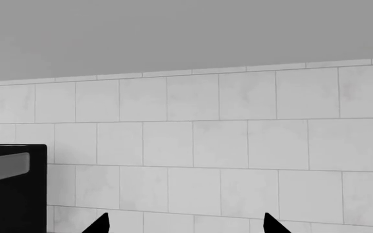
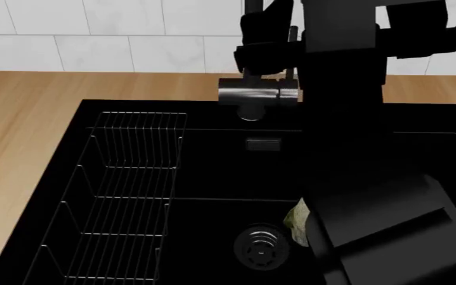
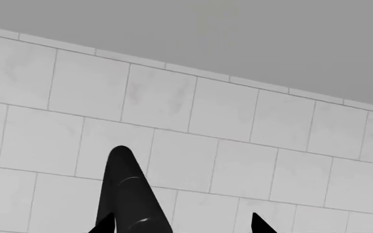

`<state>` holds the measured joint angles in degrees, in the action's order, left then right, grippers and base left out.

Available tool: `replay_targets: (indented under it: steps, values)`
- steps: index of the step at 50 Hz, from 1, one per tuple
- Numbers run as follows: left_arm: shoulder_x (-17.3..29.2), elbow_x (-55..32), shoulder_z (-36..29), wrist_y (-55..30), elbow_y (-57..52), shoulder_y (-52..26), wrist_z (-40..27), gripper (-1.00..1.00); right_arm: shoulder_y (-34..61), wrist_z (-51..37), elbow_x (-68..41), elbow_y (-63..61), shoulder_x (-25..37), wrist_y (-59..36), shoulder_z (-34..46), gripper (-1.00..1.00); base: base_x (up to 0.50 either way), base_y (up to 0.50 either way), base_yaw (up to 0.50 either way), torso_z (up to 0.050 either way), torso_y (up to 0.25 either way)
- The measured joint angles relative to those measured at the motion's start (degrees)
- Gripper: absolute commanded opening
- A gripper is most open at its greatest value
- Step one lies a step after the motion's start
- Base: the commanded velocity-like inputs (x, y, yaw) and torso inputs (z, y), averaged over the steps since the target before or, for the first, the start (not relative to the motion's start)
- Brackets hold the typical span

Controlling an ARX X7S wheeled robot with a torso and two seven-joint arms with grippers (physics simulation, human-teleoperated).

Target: Turn the sink spout to the right.

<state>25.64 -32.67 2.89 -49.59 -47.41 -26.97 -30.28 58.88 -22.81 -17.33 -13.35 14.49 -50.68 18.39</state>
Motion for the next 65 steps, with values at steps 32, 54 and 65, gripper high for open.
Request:
replay_targets:
  steps: [32,54,65]
  values:
    - [0.39,-0.73,0.02,0.18,-0.13,-0.03,-0.66,1.0,-0.1,-1.11,-0.18,-0.29,1.08,-0.28,-0.46,1.0,0.0,0.0,0.0,0.0,0.0]
    - [0.63,-1.01,-0.25,0.55,0.07,0.02,-0.95,1.0,-0.06,-1.4,0.21,0.01,2.71,0.07,-0.51,1.0,0.0,0.0,0.0,0.0,0.0]
    - [0.75,-1.26,-0.29,0.64,0.1,0.0,-1.12,1.0,0.44,-1.44,0.66,0.79,3.56,0.41,-0.46,1.0,0.0,0.0,0.0,0.0,0.0]
